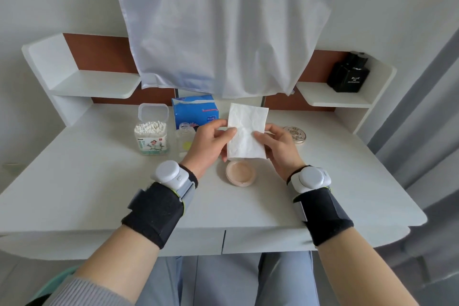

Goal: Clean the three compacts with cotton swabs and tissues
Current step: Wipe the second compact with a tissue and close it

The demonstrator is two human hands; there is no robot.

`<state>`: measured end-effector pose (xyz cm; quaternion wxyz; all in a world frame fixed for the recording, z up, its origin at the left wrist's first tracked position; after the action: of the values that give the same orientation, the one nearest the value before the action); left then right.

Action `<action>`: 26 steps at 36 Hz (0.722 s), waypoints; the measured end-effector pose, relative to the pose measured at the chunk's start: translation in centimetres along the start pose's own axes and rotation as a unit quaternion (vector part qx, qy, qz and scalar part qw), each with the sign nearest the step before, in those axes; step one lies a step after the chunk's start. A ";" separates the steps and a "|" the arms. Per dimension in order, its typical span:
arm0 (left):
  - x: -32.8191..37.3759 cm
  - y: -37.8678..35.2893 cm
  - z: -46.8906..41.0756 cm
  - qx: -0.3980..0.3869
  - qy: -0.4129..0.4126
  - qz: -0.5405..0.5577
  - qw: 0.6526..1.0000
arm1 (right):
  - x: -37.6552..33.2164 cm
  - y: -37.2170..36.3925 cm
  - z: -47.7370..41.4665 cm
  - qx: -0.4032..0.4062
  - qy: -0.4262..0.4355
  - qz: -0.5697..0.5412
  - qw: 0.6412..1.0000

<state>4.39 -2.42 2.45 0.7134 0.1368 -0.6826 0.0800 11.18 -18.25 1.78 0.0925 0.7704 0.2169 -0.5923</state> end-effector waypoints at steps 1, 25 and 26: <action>-0.2 0.0 -0.1 -0.008 -0.003 0.007 1.000 | 0.1 0.0 0.0 0.003 0.000 -0.002 1.000; -1.3 0.3 -0.3 -0.067 0.057 0.184 0.979 | 0.5 0.4 -0.2 -0.028 0.008 -0.073 0.997; -1.3 0.3 -0.2 -0.068 0.061 0.186 0.978 | 0.4 0.4 -0.2 -0.027 0.006 -0.073 0.997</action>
<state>4.46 -1.96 1.19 0.7337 -0.0465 -0.6554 0.1729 11.57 -18.44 1.40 0.0685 0.7534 0.2896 -0.5864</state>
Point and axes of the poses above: each hand's wrist, its own z-axis away from the middle knuckle, its own y-axis out of the back of the hand, x = y × z, the point moved 1 cm from there along -z, towards the middle knuckle, and after that the axes turned 12 degrees about y, right-handed, at the moved point
